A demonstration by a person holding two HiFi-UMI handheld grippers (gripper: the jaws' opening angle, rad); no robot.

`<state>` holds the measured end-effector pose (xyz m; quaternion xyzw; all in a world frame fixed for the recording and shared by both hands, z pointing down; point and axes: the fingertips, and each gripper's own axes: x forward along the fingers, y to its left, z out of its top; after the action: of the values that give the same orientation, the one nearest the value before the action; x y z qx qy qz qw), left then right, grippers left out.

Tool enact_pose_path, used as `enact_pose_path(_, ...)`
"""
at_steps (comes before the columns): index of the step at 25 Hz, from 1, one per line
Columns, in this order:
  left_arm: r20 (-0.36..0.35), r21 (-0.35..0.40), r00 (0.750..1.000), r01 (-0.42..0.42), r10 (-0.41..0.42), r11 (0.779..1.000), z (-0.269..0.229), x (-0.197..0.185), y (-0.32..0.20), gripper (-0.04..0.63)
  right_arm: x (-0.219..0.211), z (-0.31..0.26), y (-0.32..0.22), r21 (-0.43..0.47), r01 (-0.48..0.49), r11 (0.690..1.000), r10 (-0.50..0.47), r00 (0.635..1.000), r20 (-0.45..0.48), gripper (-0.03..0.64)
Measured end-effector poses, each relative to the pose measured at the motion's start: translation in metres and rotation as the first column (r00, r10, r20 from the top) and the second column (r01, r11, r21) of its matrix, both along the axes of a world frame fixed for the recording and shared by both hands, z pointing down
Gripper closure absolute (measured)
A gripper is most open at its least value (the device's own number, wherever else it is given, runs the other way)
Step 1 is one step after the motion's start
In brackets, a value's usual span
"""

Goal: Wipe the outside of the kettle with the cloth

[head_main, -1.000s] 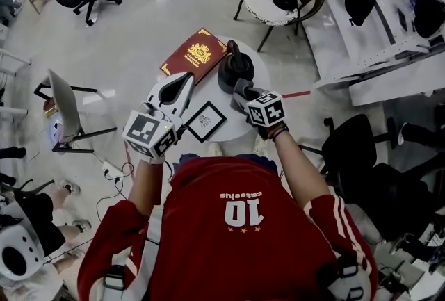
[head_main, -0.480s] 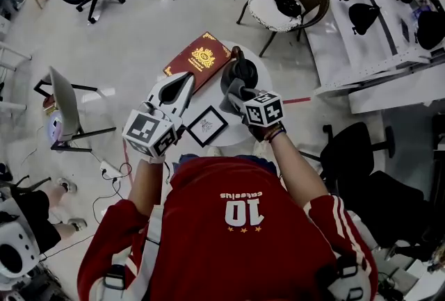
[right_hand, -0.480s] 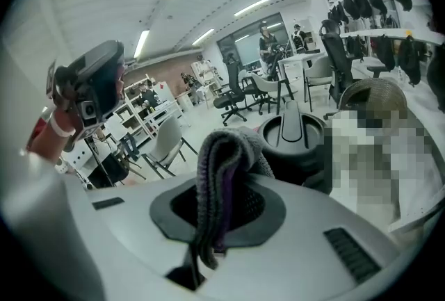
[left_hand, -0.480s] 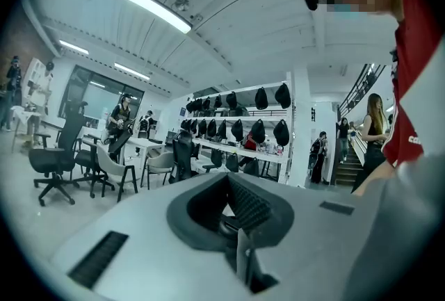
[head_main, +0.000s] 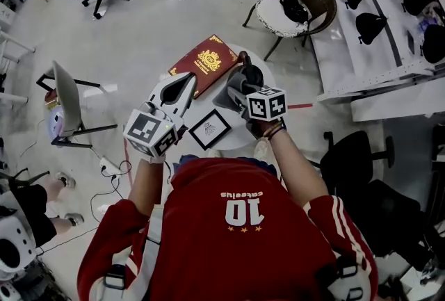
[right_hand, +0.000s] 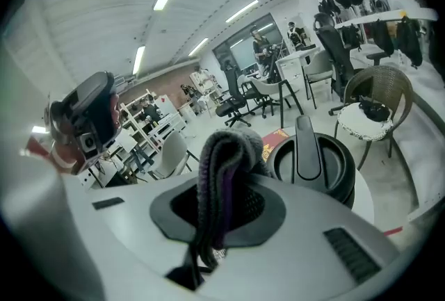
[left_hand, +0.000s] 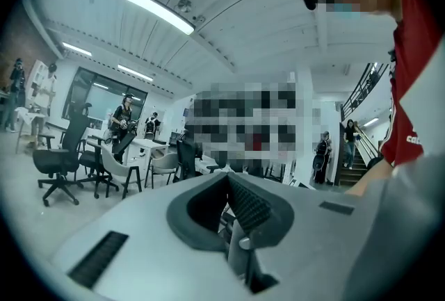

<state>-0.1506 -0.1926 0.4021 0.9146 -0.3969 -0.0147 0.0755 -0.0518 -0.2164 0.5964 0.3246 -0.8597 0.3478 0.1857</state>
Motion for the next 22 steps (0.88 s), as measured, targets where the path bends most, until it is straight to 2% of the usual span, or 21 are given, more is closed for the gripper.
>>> enact_pose_path(12, 0.011, 0.001, 0.999, 0.038, -0.038, 0.999, -0.006, 0.001, 0.001, 0.588, -0.011, -0.036, -0.012, 0.083, 0.068, 0.994, -0.070, 0.997, 0.016, 0.561)
enact_pose_path(18, 0.015, 0.012, 0.998, 0.058, -0.058, 0.998, -0.009, 0.016, 0.003, 0.588, 0.012, -0.054, -0.015, 0.142, 0.091, 0.986, -0.090, 0.996, -0.011, 0.561)
enact_pose_path(22, 0.017, 0.014, 0.997, 0.072, -0.072, 0.997, -0.011, 0.031, 0.001, 0.589, 0.033, -0.069, -0.021, 0.180, 0.086, 0.980, -0.088, 0.996, 0.003, 0.561)
